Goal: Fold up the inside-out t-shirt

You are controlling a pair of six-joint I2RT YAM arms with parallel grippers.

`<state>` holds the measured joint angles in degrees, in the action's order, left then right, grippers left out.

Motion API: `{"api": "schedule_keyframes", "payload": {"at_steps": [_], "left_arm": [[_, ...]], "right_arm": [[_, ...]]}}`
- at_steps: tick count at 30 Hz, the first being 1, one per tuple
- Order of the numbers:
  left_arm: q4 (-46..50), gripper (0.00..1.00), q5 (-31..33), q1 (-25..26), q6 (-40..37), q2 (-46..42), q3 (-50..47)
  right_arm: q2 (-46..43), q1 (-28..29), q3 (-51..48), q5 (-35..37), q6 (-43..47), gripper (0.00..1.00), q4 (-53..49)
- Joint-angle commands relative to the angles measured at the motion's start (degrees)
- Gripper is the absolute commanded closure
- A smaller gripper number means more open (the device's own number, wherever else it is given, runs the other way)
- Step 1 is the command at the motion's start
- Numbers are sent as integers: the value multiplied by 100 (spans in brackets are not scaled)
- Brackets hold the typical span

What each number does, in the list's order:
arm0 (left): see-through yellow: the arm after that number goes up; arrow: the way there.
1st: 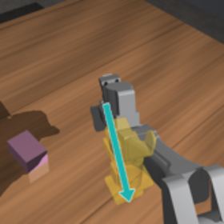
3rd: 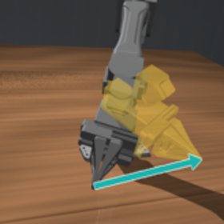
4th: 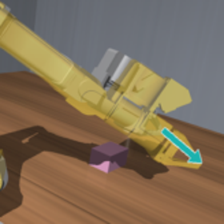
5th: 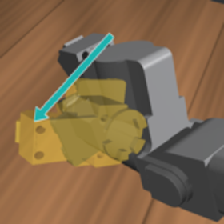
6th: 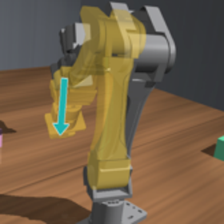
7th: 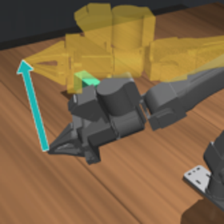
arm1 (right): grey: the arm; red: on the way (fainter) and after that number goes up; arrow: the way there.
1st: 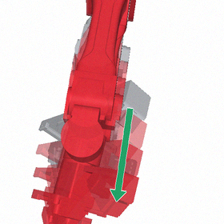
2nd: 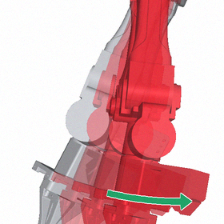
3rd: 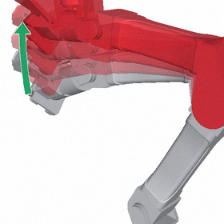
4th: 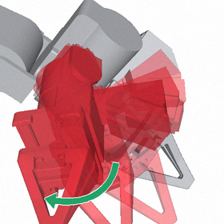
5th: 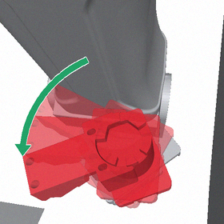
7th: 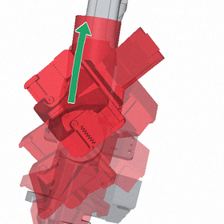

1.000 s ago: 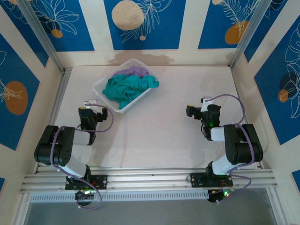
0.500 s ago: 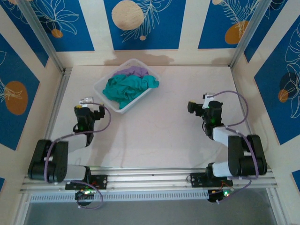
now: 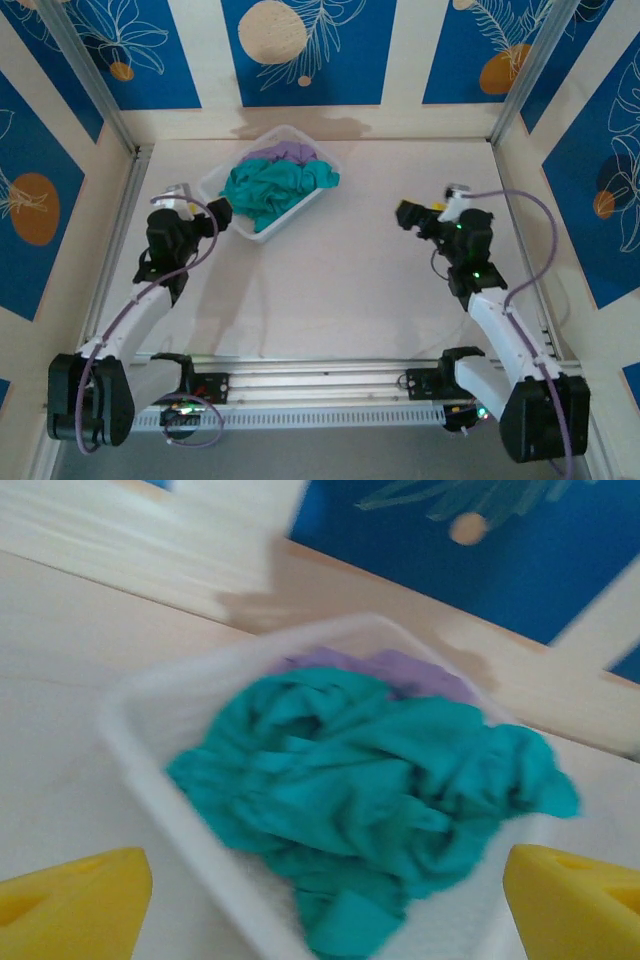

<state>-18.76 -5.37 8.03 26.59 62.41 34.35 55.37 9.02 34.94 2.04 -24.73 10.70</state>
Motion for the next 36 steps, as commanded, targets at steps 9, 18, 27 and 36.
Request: {"api": "schedule_keyframes", "payload": {"at_steps": [9, 18, 27, 36], "left_arm": [[2890, 9, 722, 1441, -1714, 2799, 3298], [3856, 12, 1453, 1273, -2149, 5058, 5230], [3723, 87, 1736, 1256, -2188, 4841, 5544], [2294, 93, 1360, 1611, -1942, 2388, 5045]], "right_arm": [[1913, 1954, 1779, 1240, 1509, 5, -1010], [1782, 1981, 1344, 1316, 1282, 4, -1041], [1100, 1848, 700, 1414, 1203, 3, -1199], [778, 1735, 872, 1298, 1284, 2, -1375]]}}
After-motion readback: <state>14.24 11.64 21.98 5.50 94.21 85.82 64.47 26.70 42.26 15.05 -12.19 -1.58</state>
